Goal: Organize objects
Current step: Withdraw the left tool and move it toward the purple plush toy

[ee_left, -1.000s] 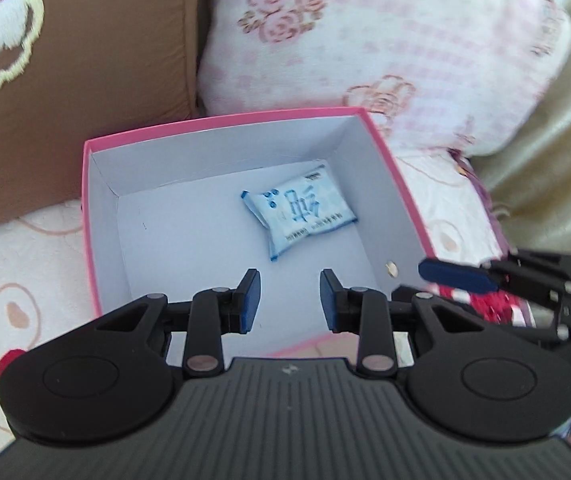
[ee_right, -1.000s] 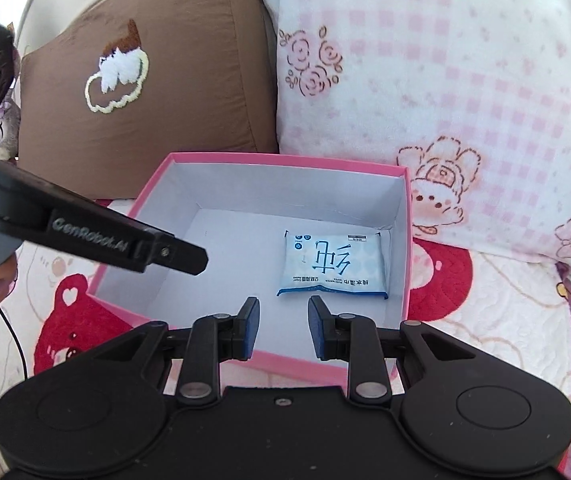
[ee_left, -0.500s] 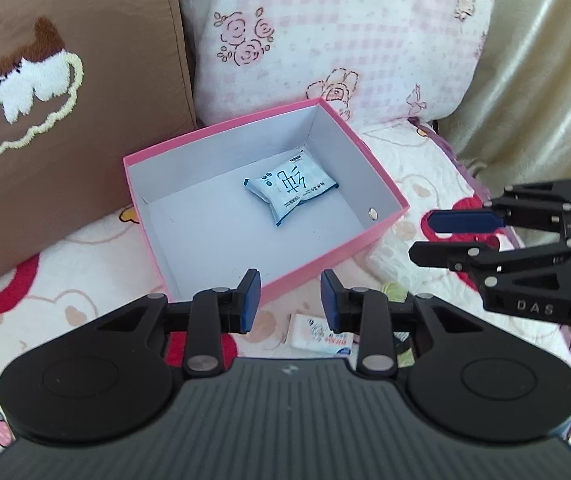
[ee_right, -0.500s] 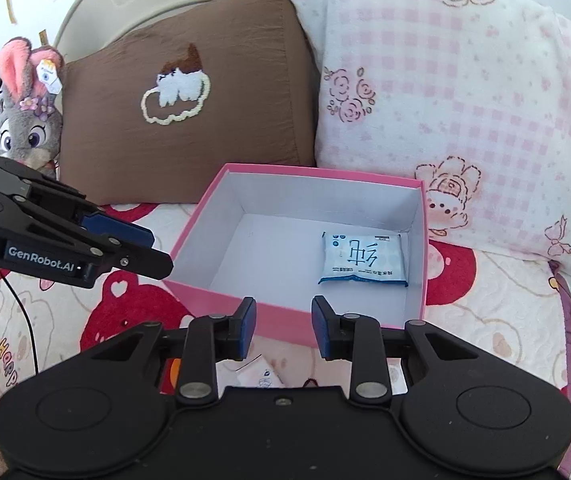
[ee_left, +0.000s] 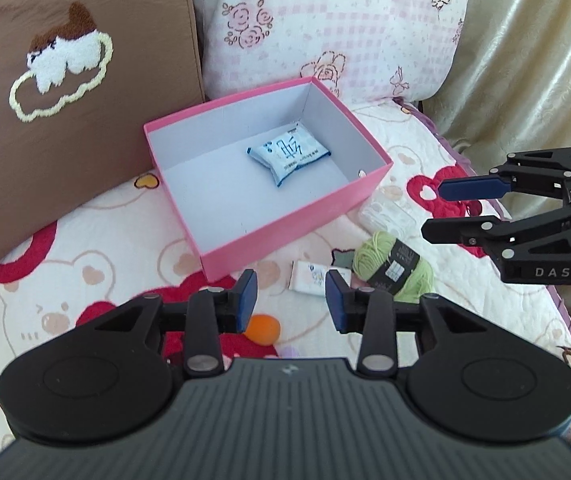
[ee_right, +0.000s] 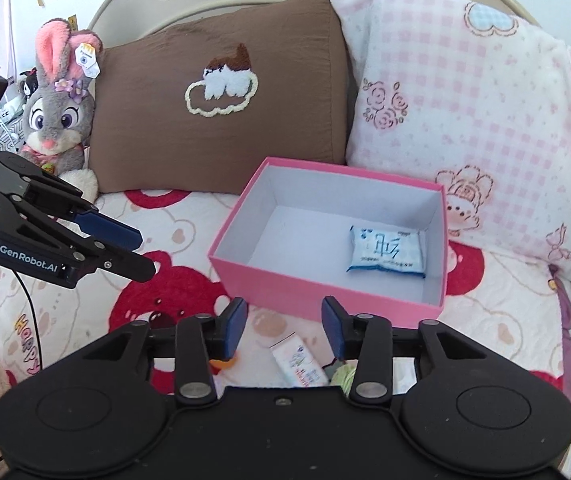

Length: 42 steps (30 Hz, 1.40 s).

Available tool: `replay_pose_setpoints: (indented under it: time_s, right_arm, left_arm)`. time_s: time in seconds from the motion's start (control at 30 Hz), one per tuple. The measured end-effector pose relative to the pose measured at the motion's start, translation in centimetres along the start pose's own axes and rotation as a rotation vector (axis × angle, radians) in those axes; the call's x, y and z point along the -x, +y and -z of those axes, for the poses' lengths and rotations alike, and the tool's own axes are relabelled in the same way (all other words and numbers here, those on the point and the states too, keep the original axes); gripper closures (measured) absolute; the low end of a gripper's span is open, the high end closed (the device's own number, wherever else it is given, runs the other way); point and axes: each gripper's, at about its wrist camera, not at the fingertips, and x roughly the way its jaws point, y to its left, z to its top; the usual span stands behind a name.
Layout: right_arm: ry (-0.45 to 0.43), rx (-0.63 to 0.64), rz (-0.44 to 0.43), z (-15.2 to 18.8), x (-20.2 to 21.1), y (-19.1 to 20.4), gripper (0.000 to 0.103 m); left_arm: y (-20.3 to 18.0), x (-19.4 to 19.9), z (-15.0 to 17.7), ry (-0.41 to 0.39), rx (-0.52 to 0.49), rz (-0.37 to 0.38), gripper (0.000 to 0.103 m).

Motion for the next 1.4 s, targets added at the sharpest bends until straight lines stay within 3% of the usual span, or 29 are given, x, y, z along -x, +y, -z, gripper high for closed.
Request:
replay_pose_setpoints:
  time_s: [0.2,0.4,0.47,0.6,0.7,0.9,1.07,1.3,1.4]
  right_arm:
    - [0.012,-0.019,-0.008,1.1,0.8,1.0,0.053]
    - [0.004,-0.037,0.0,1.8,2.0,1.5,0.047]
    - [0.015,-0.036,-0.003,2.1,2.1,1.8,0.043]
    - [0.033,-0.044,-0.008,3.1,1.7,2.0,0.022]
    - [0.047,-0.077,-0.011,3.8,1.1,1.7,0.017]
    - [0.083,-0.072,-0.067,5.3,0.4,2.4,0.015]
    - [0.049,-0.005,-0.018,6.1,-0.6,3.3,0.015]
    - [0.06,0.038,-0.077,6.9,-2.0,4.4,0.015]
    - [0.078,0.11,-0.042,7.5,-2.9,5.8,0.015]
  left_arm:
    - [-0.3,0.2,1.6,0.051,-0.034,-0.001,0.066]
    - [-0.1,1.2,2.7,0.039,-0.016,0.016,0.065]
    - [-0.3,1.4,3.1,0.037,-0.019,0.028,0.062]
    - [-0.4,1.2,4.0,0.052,-0.019,0.042,0.054]
    - [-0.3,0.6,4.7,0.073,-0.006,0.049,0.049]
    - [0.4,-0.5,6.0,0.104,0.032,0.073,0.038]
    - [1.1,-1.4,7.0,0.118,0.059,0.084,0.031]
    - [2.1,-2.2,8.4,0.12,0.089,0.089,0.02]
    - [2.3,-2.5,8.9,0.1,0.067,0.069,0.016]
